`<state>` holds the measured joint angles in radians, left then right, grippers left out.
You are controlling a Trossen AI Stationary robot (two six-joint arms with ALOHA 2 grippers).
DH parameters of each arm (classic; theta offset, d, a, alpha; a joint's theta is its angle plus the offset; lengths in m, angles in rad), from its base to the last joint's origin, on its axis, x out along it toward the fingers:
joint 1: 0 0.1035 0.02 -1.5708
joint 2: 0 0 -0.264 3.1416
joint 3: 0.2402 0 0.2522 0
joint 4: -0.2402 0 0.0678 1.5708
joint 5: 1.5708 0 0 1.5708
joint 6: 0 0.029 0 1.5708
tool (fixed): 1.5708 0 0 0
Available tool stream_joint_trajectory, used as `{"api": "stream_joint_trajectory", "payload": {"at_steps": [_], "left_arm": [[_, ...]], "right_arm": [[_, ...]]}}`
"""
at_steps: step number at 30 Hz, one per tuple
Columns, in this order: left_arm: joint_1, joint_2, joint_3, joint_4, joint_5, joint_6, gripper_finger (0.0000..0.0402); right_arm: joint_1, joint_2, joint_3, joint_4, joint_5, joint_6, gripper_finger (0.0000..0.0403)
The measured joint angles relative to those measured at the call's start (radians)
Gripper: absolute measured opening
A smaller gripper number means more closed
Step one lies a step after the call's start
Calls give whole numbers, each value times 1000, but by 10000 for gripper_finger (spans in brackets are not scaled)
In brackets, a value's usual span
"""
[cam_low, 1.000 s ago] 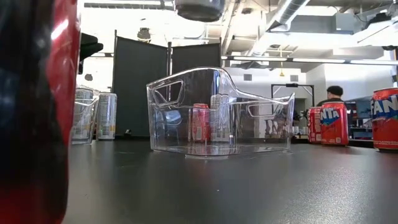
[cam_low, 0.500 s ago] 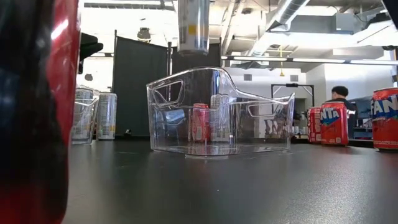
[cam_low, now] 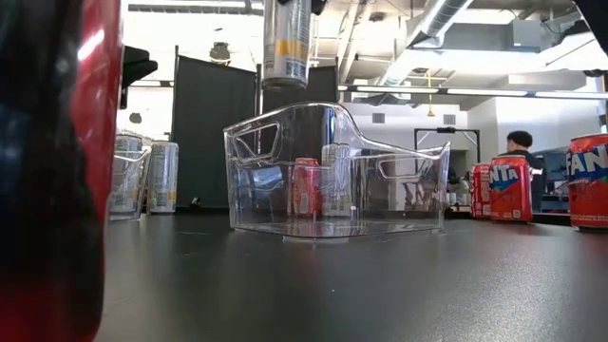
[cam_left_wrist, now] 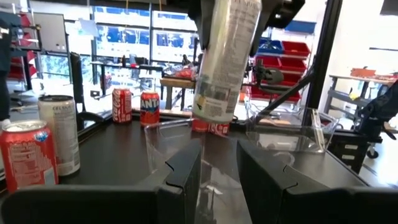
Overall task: Sort soda cans
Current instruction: Put the white soda can into the middle transparent bin
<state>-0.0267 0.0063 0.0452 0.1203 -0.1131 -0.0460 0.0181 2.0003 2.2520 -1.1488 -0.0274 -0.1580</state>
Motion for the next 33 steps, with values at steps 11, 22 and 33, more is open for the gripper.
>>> {"api": "stream_joint_trajectory", "payload": {"at_steps": [11, 22, 33], "left_arm": [[0, 0, 0, 6, 0, 0, 100], [0, 0, 0, 6, 0, 0, 100], [0, 0, 0, 5, 0, 0, 100]], "right_arm": [[23, 1, -145, 115, -5, 27, 249], [21, 0, -286, 234, -26, 37, 249], [6, 3, -381, 351, -58, 29, 249]]}}
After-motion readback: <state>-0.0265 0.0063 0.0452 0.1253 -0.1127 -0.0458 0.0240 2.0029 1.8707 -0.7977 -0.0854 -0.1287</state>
